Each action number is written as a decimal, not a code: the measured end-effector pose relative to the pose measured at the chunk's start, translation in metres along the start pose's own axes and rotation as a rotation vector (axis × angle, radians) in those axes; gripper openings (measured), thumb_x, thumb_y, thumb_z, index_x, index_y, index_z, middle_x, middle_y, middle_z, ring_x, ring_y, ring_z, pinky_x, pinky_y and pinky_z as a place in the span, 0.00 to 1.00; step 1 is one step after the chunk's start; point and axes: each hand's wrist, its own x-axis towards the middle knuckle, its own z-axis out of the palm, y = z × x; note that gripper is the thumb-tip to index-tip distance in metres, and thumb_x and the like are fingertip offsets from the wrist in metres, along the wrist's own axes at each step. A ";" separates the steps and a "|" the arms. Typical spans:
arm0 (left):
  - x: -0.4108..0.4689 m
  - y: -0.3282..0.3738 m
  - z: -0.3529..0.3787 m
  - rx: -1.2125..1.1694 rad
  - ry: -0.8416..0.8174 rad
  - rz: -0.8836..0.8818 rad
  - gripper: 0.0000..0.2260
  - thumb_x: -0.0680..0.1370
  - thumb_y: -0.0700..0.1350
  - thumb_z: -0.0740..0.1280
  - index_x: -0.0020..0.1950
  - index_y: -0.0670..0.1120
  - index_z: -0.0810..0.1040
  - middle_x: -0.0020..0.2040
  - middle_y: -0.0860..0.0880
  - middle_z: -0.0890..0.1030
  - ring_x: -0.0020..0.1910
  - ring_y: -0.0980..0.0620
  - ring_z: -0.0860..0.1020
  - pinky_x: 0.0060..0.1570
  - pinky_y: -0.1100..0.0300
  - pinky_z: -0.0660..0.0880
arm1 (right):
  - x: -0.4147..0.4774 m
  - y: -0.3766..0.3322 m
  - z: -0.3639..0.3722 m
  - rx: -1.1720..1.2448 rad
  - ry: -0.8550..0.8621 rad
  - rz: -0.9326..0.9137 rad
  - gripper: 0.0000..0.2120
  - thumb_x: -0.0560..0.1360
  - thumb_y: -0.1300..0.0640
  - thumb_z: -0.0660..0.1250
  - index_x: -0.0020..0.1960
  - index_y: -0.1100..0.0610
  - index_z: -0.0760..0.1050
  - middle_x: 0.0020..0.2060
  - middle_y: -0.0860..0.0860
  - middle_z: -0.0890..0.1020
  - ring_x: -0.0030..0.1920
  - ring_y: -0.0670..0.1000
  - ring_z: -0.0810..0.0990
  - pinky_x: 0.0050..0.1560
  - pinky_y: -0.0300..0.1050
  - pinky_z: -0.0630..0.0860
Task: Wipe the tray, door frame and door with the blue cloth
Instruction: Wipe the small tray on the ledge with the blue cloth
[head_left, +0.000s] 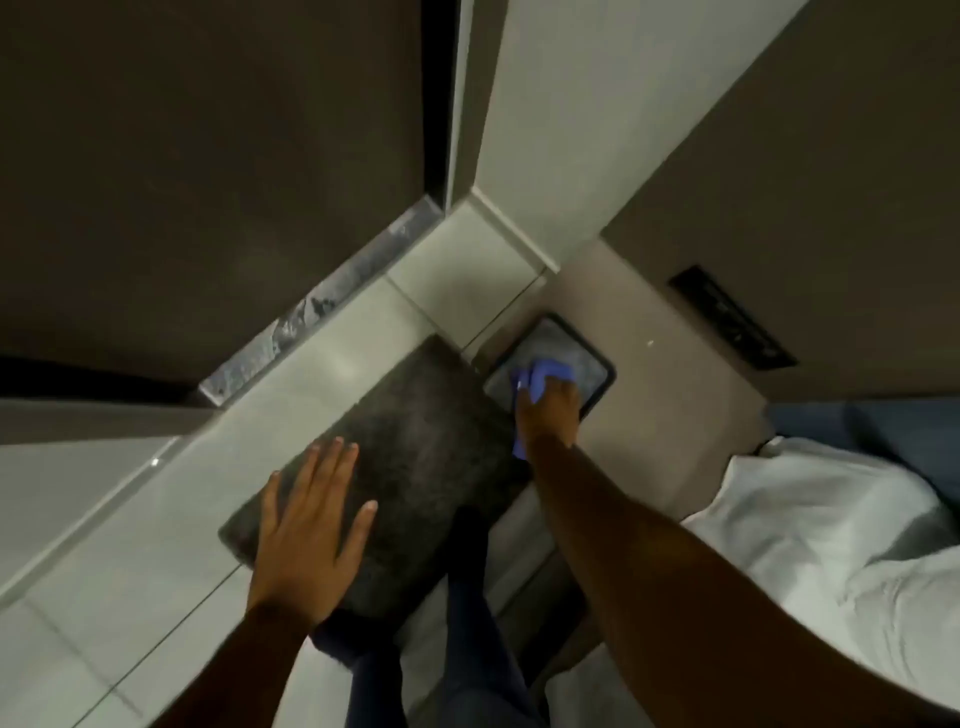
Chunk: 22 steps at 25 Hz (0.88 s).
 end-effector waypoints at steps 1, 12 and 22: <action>0.002 0.001 0.009 -0.023 0.001 -0.041 0.34 0.84 0.64 0.47 0.89 0.51 0.55 0.88 0.50 0.58 0.87 0.50 0.53 0.85 0.39 0.45 | 0.012 0.007 0.007 -0.021 -0.030 0.046 0.27 0.85 0.46 0.66 0.77 0.62 0.71 0.76 0.62 0.72 0.76 0.63 0.71 0.77 0.54 0.69; -0.004 -0.036 0.072 -0.016 0.029 -0.132 0.32 0.85 0.62 0.51 0.87 0.49 0.60 0.86 0.49 0.65 0.86 0.48 0.60 0.83 0.33 0.49 | 0.066 0.067 0.064 -0.147 -0.157 0.054 0.30 0.82 0.57 0.70 0.80 0.59 0.62 0.76 0.62 0.68 0.73 0.67 0.74 0.75 0.65 0.74; 0.005 -0.074 0.064 0.017 0.046 -0.174 0.33 0.85 0.65 0.45 0.89 0.55 0.52 0.89 0.52 0.57 0.88 0.51 0.51 0.82 0.40 0.36 | 0.086 0.060 0.064 -0.143 -0.053 0.083 0.23 0.83 0.54 0.70 0.74 0.63 0.71 0.70 0.63 0.77 0.69 0.65 0.78 0.70 0.59 0.75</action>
